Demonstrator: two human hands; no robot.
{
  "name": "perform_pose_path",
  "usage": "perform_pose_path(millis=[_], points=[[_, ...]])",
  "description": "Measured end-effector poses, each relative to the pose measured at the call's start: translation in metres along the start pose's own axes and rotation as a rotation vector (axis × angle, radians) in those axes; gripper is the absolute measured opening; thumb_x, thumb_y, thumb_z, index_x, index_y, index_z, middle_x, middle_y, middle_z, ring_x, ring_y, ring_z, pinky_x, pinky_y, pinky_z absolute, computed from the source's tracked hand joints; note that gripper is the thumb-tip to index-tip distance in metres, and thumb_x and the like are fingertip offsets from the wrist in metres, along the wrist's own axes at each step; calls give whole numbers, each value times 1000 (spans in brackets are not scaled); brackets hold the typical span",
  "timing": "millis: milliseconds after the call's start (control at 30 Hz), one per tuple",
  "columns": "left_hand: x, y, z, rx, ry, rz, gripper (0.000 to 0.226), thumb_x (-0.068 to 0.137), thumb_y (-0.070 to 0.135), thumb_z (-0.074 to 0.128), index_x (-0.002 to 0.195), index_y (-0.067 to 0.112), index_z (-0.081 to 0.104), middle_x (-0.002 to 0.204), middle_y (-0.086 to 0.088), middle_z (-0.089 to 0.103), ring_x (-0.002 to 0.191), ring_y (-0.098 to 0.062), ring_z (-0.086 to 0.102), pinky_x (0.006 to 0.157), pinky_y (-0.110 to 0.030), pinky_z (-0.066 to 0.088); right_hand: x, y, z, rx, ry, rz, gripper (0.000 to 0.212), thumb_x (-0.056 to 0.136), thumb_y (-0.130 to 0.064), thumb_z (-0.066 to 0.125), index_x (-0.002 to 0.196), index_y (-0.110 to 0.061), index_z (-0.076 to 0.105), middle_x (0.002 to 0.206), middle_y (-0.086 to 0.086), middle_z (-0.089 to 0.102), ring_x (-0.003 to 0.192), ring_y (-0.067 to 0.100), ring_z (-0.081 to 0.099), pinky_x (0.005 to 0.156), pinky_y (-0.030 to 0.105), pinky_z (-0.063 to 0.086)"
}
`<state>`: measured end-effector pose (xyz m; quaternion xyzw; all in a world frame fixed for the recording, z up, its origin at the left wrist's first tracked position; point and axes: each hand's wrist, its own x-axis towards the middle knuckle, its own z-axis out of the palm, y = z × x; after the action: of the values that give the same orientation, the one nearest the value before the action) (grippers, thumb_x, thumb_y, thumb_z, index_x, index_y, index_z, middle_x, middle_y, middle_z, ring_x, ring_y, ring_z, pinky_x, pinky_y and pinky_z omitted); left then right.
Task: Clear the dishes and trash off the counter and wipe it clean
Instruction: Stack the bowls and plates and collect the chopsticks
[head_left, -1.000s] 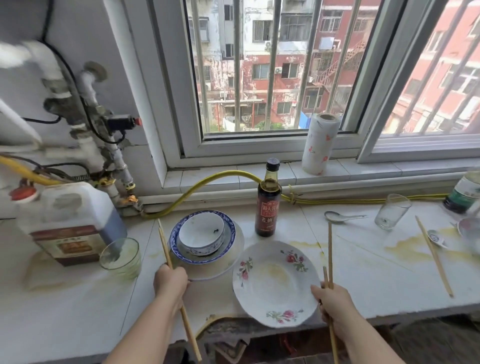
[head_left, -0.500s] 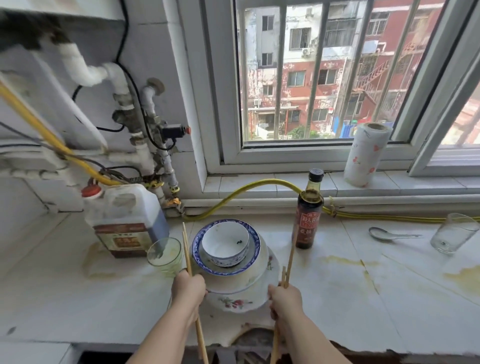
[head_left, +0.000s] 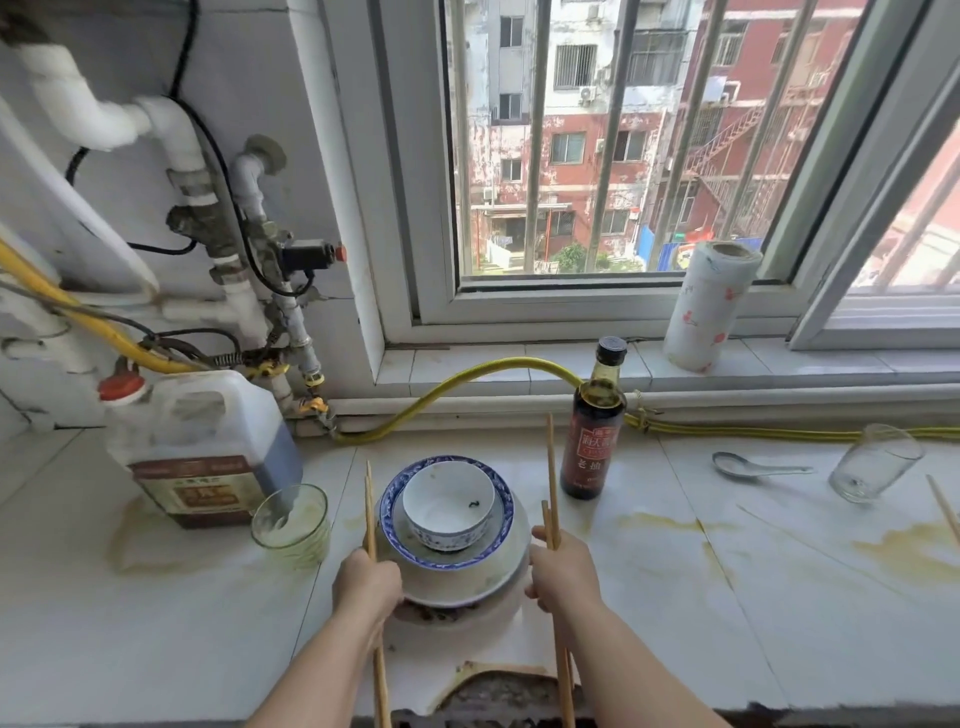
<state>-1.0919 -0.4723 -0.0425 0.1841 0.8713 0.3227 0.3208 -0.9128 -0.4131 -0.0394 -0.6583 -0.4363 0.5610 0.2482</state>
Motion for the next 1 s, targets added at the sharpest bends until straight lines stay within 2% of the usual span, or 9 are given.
perform_pose_path(millis=[133,300,500,600,700,767,833,900,1000], points=[[-3,4,-7,126,-59,21,34,81,1,38,113,1,48,76,-16,63,74,-30,60,76,-42,53,-5,-5,3,-57,-15,-39,12,85,-15,51,89,-24,58,65,1,55,46,18,50,44,23,34],[-10,9,-16,423,-68,95,48,90,4,36,137,2,27,127,-20,55,110,-34,56,86,-37,47,-9,-4,7,-145,-15,-30,26,82,-1,39,80,-23,53,69,3,56,51,21,55,46,24,37],[-13,6,-17,513,-54,117,57,92,5,38,144,11,16,129,-16,55,109,-31,56,78,-35,43,-16,-6,6,-191,-46,-29,26,84,-2,38,79,-24,50,71,3,57,56,21,60,43,22,37],[-7,2,-17,484,-74,116,52,92,7,38,142,11,24,124,-16,57,99,-31,56,76,-34,43,-16,-5,4,-191,-36,-38,25,85,-3,38,90,-24,51,74,4,59,60,22,62,48,25,40],[1,-2,-22,377,-27,130,32,95,17,39,125,10,45,109,-14,64,88,-30,60,73,-35,47,-14,-6,-1,-225,98,-125,28,86,-11,42,103,-26,58,86,1,66,75,23,67,68,35,53],[2,-5,-26,263,29,145,25,97,26,40,112,12,54,98,-12,67,86,-31,64,73,-35,49,-14,-12,-6,-257,200,-213,22,89,-18,45,102,-25,62,94,0,67,86,25,65,75,35,52],[-3,-6,-30,146,69,170,26,98,28,41,105,10,58,89,-13,68,82,-31,64,69,-33,47,-17,-25,-9,-230,206,-267,16,90,-20,46,89,-22,62,86,1,66,81,24,62,71,37,50],[-19,3,-32,-81,60,212,27,98,25,42,100,6,61,74,-12,67,66,-28,61,60,-31,45,-24,-39,-8,-130,116,-264,15,90,-18,49,80,-16,60,71,3,60,61,20,54,59,38,48],[-53,39,-29,-465,-139,216,21,101,23,40,97,13,58,69,-10,66,55,-18,58,49,-27,44,-43,-57,-5,-49,-166,-197,12,90,-18,57,83,-10,62,62,3,54,41,11,39,39,22,31]])
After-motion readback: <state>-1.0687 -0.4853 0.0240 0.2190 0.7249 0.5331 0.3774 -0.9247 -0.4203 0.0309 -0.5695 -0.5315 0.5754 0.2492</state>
